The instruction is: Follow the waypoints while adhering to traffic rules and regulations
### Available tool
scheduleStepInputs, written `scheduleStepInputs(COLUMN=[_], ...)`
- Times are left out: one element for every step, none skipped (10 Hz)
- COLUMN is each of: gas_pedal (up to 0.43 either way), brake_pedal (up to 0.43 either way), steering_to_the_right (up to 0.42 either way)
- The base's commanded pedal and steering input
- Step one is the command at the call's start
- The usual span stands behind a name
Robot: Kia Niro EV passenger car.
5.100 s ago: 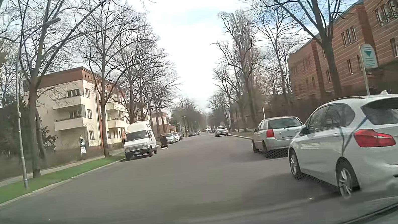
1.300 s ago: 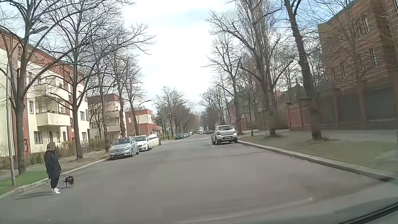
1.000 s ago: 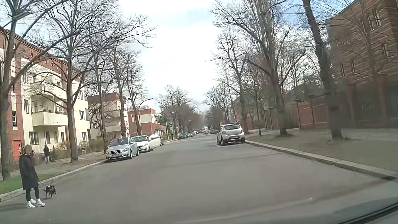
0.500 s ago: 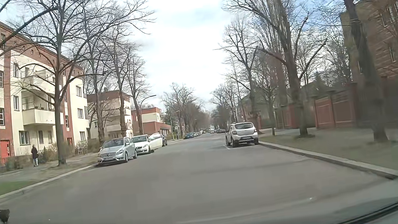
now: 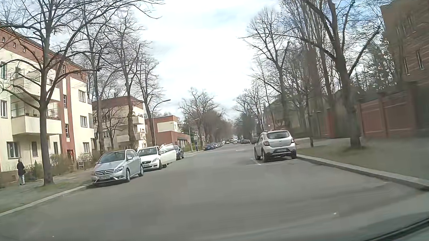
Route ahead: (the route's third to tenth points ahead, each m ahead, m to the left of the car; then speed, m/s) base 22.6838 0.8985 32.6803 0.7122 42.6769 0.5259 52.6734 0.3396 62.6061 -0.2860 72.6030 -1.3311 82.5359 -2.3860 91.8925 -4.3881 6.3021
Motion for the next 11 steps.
scheduleStepInputs(gas_pedal=[0.020, 0.020, 0.020, 0.020, 0.020, 0.020, 0.020, 0.020, 0.020, 0.028, 0.039], brake_pedal=[0.000, 0.000, 0.000, 0.000, 0.000, 0.000, 0.000, 0.000, 0.000, 0.000, 0.000], steering_to_the_right=[-0.014, -0.011, -0.002, 0.004, 0.009, 0.010, 0.012, 0.014, 0.014, 0.009, 0.003])
